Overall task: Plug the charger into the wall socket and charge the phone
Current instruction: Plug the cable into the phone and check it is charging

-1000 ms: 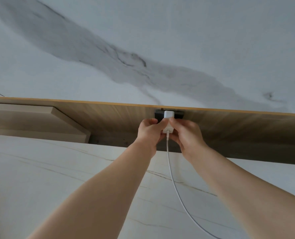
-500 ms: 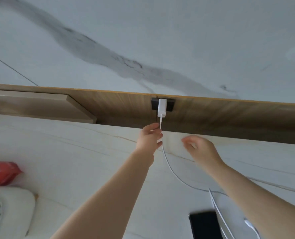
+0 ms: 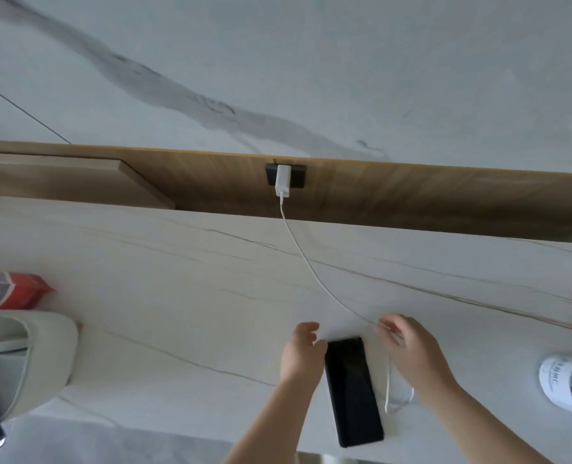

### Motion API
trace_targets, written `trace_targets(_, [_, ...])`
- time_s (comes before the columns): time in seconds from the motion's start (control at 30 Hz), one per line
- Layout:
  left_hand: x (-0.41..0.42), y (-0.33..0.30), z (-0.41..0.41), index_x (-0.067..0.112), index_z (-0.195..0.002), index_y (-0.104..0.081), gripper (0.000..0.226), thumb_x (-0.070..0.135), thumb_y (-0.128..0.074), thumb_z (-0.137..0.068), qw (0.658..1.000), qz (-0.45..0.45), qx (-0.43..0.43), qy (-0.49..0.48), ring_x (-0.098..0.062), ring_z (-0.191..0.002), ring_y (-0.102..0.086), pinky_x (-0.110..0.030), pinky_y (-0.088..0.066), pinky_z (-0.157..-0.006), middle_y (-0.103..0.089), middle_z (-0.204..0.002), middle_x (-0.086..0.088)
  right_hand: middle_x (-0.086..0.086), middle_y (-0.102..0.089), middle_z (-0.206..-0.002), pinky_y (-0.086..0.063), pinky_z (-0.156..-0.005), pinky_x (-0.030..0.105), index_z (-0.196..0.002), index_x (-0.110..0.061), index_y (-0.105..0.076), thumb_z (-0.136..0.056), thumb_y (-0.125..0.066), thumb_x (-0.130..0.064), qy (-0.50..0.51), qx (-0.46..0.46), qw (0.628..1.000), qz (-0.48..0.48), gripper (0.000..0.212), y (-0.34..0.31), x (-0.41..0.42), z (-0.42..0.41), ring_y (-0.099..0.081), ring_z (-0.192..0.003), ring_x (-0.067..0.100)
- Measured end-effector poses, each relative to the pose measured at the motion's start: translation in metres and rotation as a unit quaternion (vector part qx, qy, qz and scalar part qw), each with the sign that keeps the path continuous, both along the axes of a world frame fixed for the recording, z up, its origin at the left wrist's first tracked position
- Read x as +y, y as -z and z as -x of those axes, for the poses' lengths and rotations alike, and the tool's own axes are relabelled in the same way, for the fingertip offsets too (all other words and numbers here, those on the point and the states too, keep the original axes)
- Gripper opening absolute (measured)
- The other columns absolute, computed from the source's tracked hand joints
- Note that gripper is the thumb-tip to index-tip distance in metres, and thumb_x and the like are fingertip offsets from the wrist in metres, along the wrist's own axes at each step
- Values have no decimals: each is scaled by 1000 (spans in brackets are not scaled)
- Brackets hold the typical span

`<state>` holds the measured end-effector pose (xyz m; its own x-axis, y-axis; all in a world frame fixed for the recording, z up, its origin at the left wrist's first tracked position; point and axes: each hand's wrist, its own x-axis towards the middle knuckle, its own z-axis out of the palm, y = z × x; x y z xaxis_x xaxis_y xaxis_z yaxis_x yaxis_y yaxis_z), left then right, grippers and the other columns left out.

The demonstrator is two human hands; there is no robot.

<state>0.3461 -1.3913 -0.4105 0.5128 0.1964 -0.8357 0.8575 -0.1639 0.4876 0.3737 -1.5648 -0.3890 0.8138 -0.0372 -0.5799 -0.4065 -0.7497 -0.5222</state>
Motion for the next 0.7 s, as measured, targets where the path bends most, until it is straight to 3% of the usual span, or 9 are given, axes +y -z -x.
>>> trace_targets(0.13, [-17,-2,22,20,-128,-46,39,20,-54,-89,995,-56,23,82,-20,-99,-58,-25,-44,-75,-55,-124,-5,13,-71,-96,-43,-71,31,-104,-8,-63,-94,-50,-20,24,-1,999,39,20,-2,-13,1,-62,-88,31])
trace_targets(0.2, [-26,-2,27,19,-129,-41,42,20,-55,-89,994,-67,36,82,-23,-94,-60,-28,-46,-72,-55,-124,-7,13,-70,-100,-47,-76,34,-108,-11,-61,-95,-45,-17,27,12,998,59,21,2,-21,2,-63,-94,32])
trace_targets(0.27, [-35,0,29,16,-130,-35,48,19,-57,-88,995,-75,42,57,-26,-96,-61,-30,-47,-71,-55,-124,-9,14,-70,-102,-51,-82,39,-106,-10,-61,-95,-42,-9,96,26,995,26,22,4,-27,4,-64,-97,32])
trace_targets(0.33, [-41,2,31,11,-131,-34,54,19,-62,-85,995,-76,60,6,-29,-99,-61,-33,-49,-74,-57,-121,-12,18,-67,-99,-54,-77,43,-104,-9,-59,-95,-39,-2,254,54,959,-110,23,2,-31,5,-63,-91,29])
trace_targets(0.4, [-44,4,29,8,-127,-37,57,20,-68,-81,992,-76,88,-46,-30,-98,-62,-37,-53,-80,-59,-116,-13,14,-66,-92,-53,-72,35,-108,-7,-57,-95,-40,0,367,73,895,-243,23,-1,-33,6,-63,-83,23])
trace_targets(0.47, [-46,4,24,7,-124,-44,54,20,-70,-79,989,-69,108,-77,-27,-92,-61,-36,-53,-80,-61,-104,-9,8,-66,-90,-51,-74,31,-109,-8,-58,-95,-43,0,408,86,852,-317,23,-4,-35,6,-62,-81,17])
trace_targets(0.57, [-49,2,16,8,-118,-54,41,19,-68,-81,989,-53,112,-77,-17,-71,-56,-27,-48,-63,-56,-78,1,5,-68,-92,-50,-70,26,-102,-13,-63,-93,-43,2,422,112,815,-381,26,-10,-38,5,-60,-79,13])
trace_targets(0.63, [-53,1,12,8,-118,-53,43,20,-68,-80,991,-61,112,-53,-20,-81,-59,-29,-49,-67,-59,-92,-3,4,-67,-87,-48,-56,19,-102,-11,-64,-92,-40,5,425,126,802,-399,30,-15,-40,1,-57,-71,11])
trace_targets(0.7, [-60,2,11,10,-122,-49,48,23,-67,-80,989,-103,110,-6,-27,-104,-56,-32,-47,-84,-52,-117,-9,6,-61,-79,-36,-38,16,-102,-7,-64,-89,-35,7,442,127,778,-427,34,-18,-46,-3,-50,-57,9])
